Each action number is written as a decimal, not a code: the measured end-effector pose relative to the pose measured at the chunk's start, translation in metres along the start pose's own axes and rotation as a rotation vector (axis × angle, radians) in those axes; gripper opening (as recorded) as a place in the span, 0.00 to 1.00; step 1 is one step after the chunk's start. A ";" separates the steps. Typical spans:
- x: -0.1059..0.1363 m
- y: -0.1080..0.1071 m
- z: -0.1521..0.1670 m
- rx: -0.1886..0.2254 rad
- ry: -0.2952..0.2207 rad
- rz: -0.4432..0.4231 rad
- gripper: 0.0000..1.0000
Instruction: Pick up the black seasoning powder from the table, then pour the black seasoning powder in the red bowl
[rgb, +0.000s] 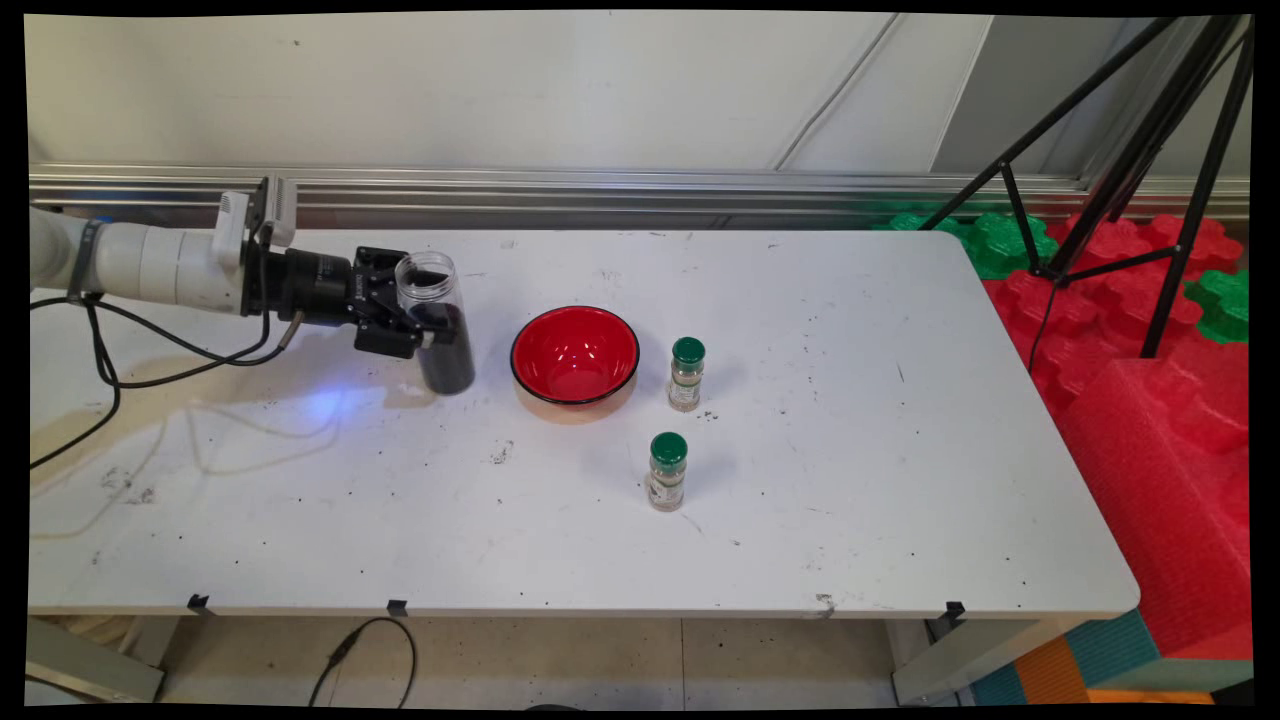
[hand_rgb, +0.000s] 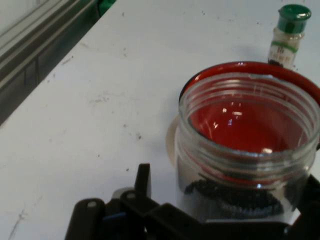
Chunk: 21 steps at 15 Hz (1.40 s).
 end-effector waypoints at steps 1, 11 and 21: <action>-0.001 0.000 0.002 -0.003 0.010 0.000 1.00; -0.008 0.000 0.007 -0.024 0.071 0.003 0.00; 0.003 0.003 0.002 0.002 0.083 0.041 0.00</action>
